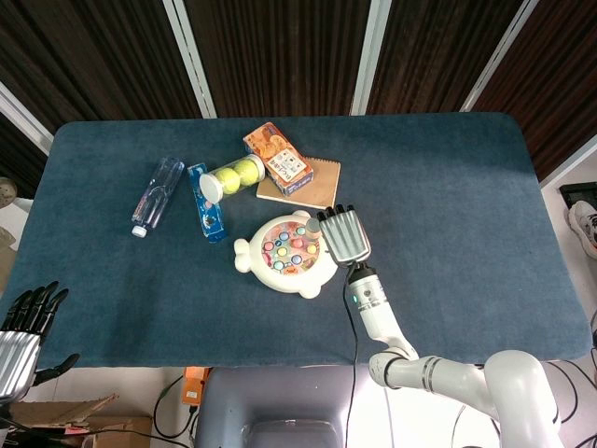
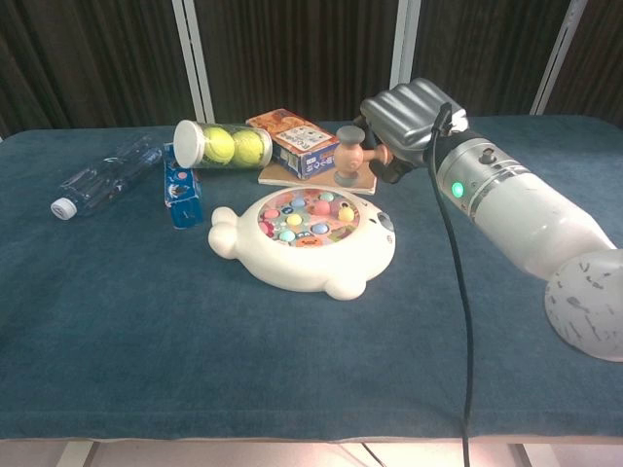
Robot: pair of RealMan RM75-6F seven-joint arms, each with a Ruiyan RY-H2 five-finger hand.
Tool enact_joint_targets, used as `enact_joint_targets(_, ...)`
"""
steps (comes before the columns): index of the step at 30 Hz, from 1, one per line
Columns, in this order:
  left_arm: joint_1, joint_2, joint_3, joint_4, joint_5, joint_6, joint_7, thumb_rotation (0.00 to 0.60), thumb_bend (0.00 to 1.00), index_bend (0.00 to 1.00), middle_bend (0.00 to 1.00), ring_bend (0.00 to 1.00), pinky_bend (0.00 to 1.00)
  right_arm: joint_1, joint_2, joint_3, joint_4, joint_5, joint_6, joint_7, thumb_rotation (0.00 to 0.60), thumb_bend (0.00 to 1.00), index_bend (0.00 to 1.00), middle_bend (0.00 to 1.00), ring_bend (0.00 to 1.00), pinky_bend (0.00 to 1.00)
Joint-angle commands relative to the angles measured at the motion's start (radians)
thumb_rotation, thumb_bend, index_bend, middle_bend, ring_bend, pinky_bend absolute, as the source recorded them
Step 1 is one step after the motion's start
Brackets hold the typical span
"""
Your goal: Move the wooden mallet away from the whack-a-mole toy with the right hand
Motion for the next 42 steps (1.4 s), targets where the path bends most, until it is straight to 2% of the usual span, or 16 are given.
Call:
enact_joint_targets(1, 0.000, 0.000, 0.000, 0.001, -0.001, 0.001, -0.003, 0.600, 0.07, 0.00, 0.00, 0.00, 0.10, 0.002, -0.004, -0.002, 0.005, -0.001, -0.002, 0.001, 0.600, 0.48, 1.00, 0.79, 0.60, 0.61)
enact_joint_targets(42, 0.010, 0.012, -0.001, 0.012, 0.004, 0.019, -0.039, 0.600, 0.07, 0.00, 0.00, 0.00, 0.10, 0.045, -0.137, -0.001, 0.197, -0.005, -0.055, 0.008, 0.600, 0.48, 1.00, 0.79, 0.60, 0.61)
